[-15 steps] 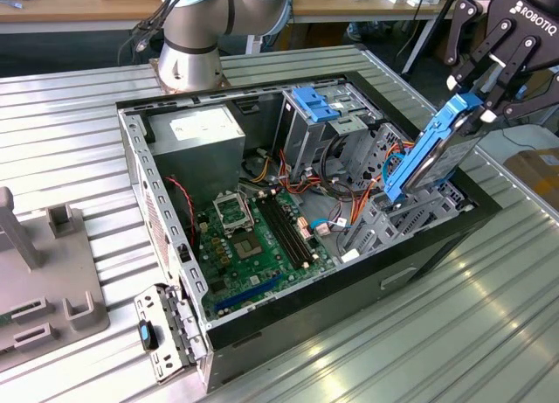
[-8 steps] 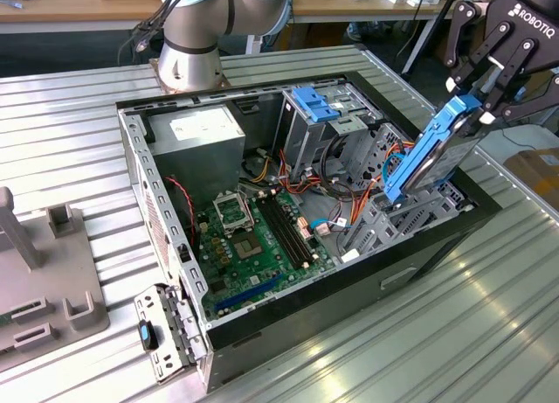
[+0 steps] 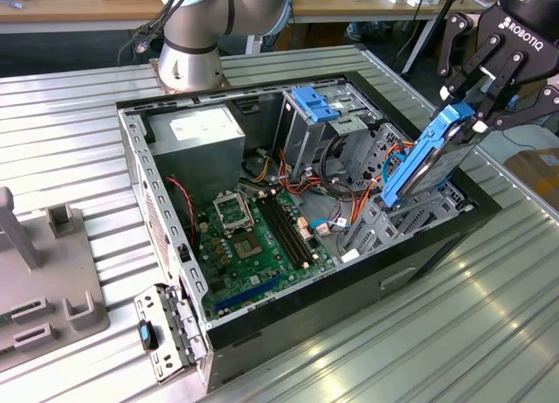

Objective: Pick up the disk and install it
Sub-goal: 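Pick up the disk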

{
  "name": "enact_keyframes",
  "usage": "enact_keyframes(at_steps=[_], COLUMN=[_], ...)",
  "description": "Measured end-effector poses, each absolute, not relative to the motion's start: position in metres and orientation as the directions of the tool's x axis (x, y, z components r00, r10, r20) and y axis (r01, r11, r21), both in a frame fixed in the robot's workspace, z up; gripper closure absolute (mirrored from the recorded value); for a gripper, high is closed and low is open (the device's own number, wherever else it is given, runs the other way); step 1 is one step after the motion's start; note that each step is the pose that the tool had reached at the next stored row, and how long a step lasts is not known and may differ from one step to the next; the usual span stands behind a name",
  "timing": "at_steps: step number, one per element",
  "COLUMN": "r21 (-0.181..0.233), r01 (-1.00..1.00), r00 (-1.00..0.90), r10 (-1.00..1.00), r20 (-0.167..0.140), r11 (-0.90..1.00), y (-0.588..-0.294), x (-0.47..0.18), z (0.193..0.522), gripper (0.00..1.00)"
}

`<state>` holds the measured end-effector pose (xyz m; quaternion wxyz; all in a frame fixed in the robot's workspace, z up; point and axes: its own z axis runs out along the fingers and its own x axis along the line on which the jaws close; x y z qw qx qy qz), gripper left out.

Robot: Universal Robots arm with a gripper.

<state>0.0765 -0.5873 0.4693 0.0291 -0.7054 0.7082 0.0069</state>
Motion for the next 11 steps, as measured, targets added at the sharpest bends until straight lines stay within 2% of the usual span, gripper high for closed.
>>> enact_keyframes(at_steps=[11], r21=[-0.031], r01=[-0.999], r00=[-0.006], r10=[-0.999], r20=[-0.051], r11=[0.007], y=[-0.5871], x=[0.0728], z=[0.4647], gripper=[0.63])
